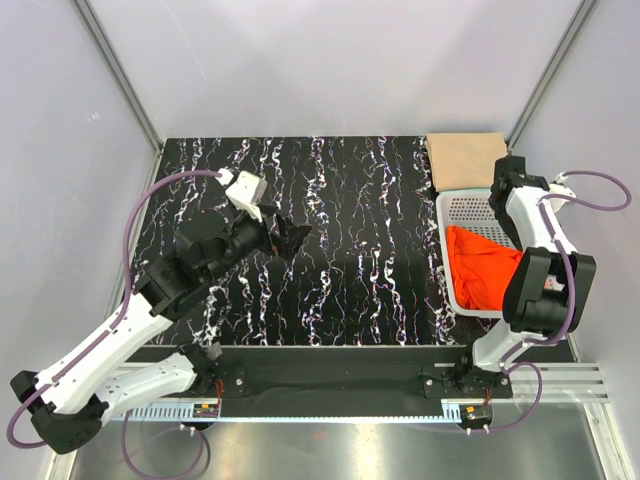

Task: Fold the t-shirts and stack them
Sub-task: Grab the tshirt from the pile

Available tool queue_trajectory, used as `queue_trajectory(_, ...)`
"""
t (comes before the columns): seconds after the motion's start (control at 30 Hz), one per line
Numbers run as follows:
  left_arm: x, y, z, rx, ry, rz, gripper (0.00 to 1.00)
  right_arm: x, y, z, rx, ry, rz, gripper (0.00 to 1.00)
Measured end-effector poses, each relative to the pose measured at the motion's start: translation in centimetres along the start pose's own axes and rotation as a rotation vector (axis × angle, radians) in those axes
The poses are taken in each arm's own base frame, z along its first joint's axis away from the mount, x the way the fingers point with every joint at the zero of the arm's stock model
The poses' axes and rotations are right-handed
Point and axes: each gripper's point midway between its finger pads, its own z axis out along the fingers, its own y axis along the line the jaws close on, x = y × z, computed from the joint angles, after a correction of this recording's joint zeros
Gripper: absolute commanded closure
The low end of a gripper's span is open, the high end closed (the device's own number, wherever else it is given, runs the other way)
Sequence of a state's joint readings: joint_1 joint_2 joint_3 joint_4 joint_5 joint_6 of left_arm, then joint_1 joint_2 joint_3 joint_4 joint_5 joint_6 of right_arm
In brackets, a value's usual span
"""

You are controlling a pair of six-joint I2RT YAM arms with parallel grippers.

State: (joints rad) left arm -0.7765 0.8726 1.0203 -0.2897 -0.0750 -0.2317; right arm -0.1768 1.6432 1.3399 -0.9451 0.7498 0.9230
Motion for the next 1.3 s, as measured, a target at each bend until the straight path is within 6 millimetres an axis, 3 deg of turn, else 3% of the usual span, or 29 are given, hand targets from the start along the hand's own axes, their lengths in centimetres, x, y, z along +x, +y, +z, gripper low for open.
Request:
queue_trajectory(0.2, -0.1, -0.1, 0.0, 0.008, -0.002, -0.001, 0.01, 1.6, -2.7, 2.0, 0.114, -0.007, 0.014, 0.25)
queue_trajectory(0.53, 0.5, -0.2, 0.6, 0.008, 0.017, 0.001, 0.01, 1.7, -6.2, 4.5, 0.239, -0.046, 0.028, 0.27)
queue_trajectory(0.63, 0.6, -0.1, 0.7, 0.006, 0.023, 0.001, 0.01, 1.6, -6.3, 5.0, 0.246, -0.060, 0.023, 0.41)
queue_trajectory(0.73, 0.7, -0.1, 0.7, 0.005, 0.024, 0.002, 0.01, 1.2, -6.2, 5.2, 0.244, -0.076, 0.004, 0.81)
queue_trajectory(0.77, 0.6, -0.1, 0.8, 0.005, 0.023, 0.002, 0.01, 1.0, -6.1, 5.3, 0.241, -0.083, -0.006, 0.89)
queue_trajectory(0.9, 0.6, -0.1, 0.8, 0.004, 0.023, 0.007, 0.01, -0.3, -5.5, 4.4, 0.193, -0.092, -0.022, 1.00)
queue_trajectory(1.0, 0.6, 0.0, 0.8, 0.001, 0.023, 0.013, 0.01, -3.7, -3.2, 1.5, 0.037, -0.101, 0.008, 1.00)
queue_trajectory(1.1, 0.6, 0.2, 0.8, -0.006, 0.020, 0.020, 0.01, -8.6, 0.4, -4.2, -0.255, -0.111, 0.079, 1.00)
queue_trajectory(1.23, 0.8, 0.5, 0.7, -0.021, 0.019, 0.027, 0.01, -14.9, 4.3, -16.5, -0.770, -0.133, 0.143, 1.00)
queue_trajectory(1.3, 0.9, 0.8, 0.6, -0.036, 0.019, 0.029, 0.01, -17.2, 5.0, -24.3, -1.064, -0.142, 0.144, 1.00)
